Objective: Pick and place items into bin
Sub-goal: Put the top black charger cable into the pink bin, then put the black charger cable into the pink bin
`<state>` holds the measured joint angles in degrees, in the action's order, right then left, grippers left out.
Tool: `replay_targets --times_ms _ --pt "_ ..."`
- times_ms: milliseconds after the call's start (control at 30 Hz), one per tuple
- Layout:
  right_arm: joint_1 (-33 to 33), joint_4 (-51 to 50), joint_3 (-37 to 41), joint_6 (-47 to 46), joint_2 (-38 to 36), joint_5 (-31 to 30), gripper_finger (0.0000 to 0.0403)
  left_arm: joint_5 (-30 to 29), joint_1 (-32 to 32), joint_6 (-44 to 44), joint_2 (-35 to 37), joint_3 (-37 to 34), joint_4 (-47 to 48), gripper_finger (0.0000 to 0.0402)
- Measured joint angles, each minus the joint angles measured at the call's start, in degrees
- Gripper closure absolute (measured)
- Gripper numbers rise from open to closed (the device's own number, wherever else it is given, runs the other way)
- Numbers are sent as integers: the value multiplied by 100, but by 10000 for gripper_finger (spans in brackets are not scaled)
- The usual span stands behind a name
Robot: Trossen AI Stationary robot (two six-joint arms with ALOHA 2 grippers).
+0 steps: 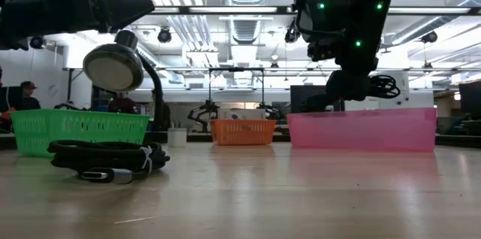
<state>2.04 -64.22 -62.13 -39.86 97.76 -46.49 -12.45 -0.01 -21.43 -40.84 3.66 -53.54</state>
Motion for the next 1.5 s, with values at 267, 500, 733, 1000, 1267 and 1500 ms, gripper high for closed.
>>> replay_targets --times_ms 267,500,733,1000,1267,1500 --pt "-4 8 0 -24 0 -113 333 2 0 0 0 0 0 240" --pt "-7 13 0 -24 0 -130 294 2 0 0 2 0 2 240" --pt "-9 16 0 -24 0 -137 271 1 0 0 2 0 1 240" --pt "-9 308 0 -14 1 -160 265 0 0 0 2 0 2 240" --pt "125 2363 0 1525 2 -142 289 1 0 0 2 0 0 240" --pt "126 4694 33 3685 2 1786 314 0 0 0 2 0 2 240"
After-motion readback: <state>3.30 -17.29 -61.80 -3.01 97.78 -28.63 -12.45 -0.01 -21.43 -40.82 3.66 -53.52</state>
